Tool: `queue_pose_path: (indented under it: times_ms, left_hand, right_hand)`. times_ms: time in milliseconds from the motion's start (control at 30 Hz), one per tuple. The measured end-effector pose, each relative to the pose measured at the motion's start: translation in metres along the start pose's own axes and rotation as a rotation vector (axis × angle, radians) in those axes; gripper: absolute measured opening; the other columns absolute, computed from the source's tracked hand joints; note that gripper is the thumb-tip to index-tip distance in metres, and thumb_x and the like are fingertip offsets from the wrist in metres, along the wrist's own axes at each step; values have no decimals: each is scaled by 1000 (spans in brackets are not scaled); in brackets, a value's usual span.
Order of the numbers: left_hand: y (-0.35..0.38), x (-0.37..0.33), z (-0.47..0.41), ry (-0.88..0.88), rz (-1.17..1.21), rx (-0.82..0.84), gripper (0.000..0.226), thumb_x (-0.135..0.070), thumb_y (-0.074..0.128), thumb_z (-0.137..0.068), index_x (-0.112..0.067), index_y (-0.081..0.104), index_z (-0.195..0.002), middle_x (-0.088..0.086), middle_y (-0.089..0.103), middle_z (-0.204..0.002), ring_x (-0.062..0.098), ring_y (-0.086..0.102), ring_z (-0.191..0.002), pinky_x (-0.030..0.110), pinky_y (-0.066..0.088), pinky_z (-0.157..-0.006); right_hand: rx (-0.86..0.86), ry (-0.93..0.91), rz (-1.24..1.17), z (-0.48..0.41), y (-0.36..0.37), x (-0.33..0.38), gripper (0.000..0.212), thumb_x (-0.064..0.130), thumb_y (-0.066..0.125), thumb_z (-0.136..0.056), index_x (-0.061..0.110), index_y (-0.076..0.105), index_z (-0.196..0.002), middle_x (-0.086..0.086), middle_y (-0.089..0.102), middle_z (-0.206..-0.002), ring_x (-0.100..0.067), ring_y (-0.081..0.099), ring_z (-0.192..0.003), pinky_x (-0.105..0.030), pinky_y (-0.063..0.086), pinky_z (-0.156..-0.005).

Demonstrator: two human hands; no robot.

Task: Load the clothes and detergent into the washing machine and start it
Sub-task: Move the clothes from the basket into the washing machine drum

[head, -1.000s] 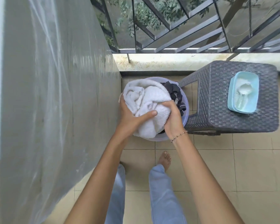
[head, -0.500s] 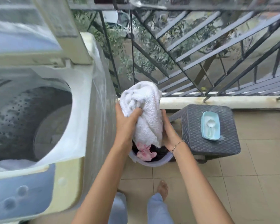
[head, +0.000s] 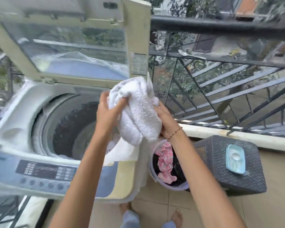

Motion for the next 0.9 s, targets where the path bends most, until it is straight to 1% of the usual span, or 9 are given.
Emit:
queue_pose_path:
  times_ms: [133, 233, 300, 367, 433, 533, 633, 700, 900]
  left_hand:
    - [-66, 12, -25, -16, -32, -78, 45, -33, 70, -78, -22, 51, -118, -9, 63, -102, 9, 63, -94, 30, 53, -81]
    - [-105, 39, -47, -87, -129, -142, 49, -40, 67, -72, -27, 50, -116, 0, 63, -113, 19, 61, -103, 41, 51, -88]
    - [-119, 65, -58, -172, -224, -112, 57, -41, 67, -69, -25, 51, -121, 3, 61, -116, 22, 60, -105, 43, 51, -89]
    - [-130, 100, -63, -318, -314, -94, 66, -42, 66, -66, -22, 53, -127, 10, 54, -128, 28, 58, -109, 44, 51, -93]
    - [-139, 128, -63, -416, -327, -118, 57, -37, 65, -73, -20, 56, -127, 14, 50, -135, 27, 58, -104, 34, 51, -89]
    - [-135, 138, -63, -391, -324, -161, 38, -29, 58, -84, -20, 59, -122, 10, 54, -130, 16, 57, -90, 19, 43, -73]
    - [-118, 127, -62, -304, -246, -215, 32, -31, 53, -85, -22, 60, -115, 5, 60, -122, 20, 59, -106, 34, 46, -96]
    - [-100, 111, -61, -224, -162, -247, 26, -35, 51, -83, -24, 59, -106, 2, 64, -112, 22, 63, -104, 46, 47, -98]
    - [-14, 46, -33, -59, 73, -257, 17, -45, 44, -91, -32, 50, -82, -6, 57, -78, 23, 60, -76, 46, 51, -82]
  right_hand:
    - [-47, -12, 210, -31, 53, -9, 35, 21, 68, -84, 15, 58, -117, -4, 67, -102, -16, 63, -90, -29, 50, -83]
    - [-46, 15, 414, -53, 88, -28, 35, 39, 73, -74, 33, 55, -103, 2, 67, -108, -15, 64, -98, -34, 51, -92]
    - [-64, 80, 558, -67, 103, -50, 50, 48, 74, -67, 33, 49, -108, 0, 62, -119, -18, 60, -107, -40, 49, -97]
    - [-106, 111, 723, -79, 106, -71, 83, 50, 77, -64, 22, 39, -132, -2, 49, -138, -20, 50, -124, -39, 44, -104]
    - [-110, 163, 806, -80, 109, -86, 99, 48, 76, -67, 16, 26, -146, -3, 41, -147, -22, 39, -135, -39, 36, -111]
    - [-98, 202, 861, -78, 101, -97, 82, 40, 70, -79, 14, 28, -146, -7, 36, -148, -24, 37, -136, -36, 35, -111]
    - [-58, 188, 856, -72, 98, -93, 68, 38, 67, -82, 14, 38, -139, -6, 42, -141, -21, 44, -129, -32, 37, -108]
    - [-32, 181, 753, -66, 94, -87, 59, 37, 69, -81, 17, 43, -131, -5, 52, -127, -21, 56, -114, -36, 45, -104]
    - [27, 69, 485, -34, 57, -33, 26, 18, 64, -89, 11, 56, -113, -6, 65, -90, -14, 64, -69, -20, 54, -63]
Point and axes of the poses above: each hand's wrist, its own z-axis away from the middle knuckle, its own y-axis out of the palm, x = y × z, the point moved 8 cm from there along -z, towards the middle knuckle
